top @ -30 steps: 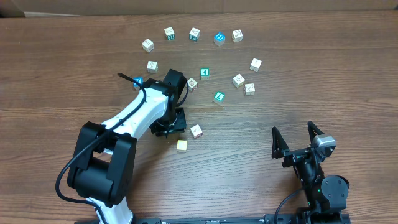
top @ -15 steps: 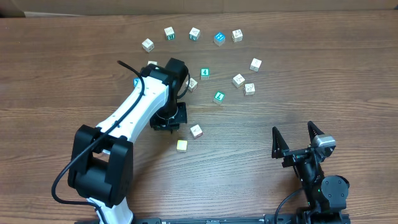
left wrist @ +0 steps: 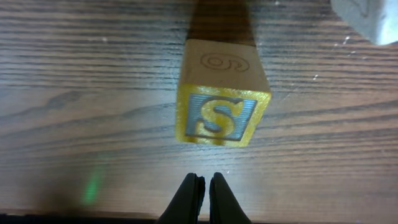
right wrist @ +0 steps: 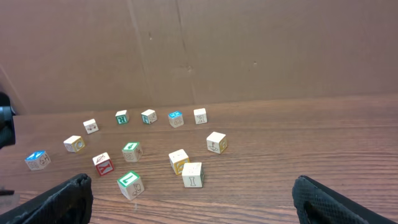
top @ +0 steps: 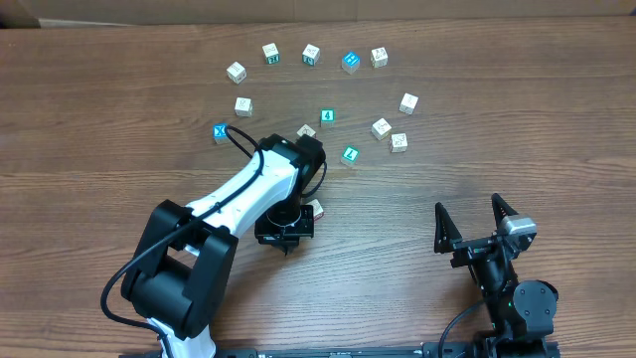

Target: Form a horizontal line

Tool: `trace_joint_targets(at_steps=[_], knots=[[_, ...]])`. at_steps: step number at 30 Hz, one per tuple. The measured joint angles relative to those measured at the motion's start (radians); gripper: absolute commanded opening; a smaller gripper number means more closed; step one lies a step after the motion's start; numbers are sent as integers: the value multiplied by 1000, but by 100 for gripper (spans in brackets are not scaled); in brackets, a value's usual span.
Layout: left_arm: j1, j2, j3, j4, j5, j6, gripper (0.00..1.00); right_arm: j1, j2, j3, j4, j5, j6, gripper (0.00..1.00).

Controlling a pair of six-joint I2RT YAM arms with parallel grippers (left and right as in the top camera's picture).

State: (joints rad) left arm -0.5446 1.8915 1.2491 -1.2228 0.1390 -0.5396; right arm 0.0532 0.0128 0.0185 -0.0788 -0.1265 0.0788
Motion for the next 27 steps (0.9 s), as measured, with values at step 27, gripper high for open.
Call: trace_joint_targets(at_steps=[27], knots=[[-26,0,-70,206,-123,-36,4,0,0,0,0,0,0,100]])
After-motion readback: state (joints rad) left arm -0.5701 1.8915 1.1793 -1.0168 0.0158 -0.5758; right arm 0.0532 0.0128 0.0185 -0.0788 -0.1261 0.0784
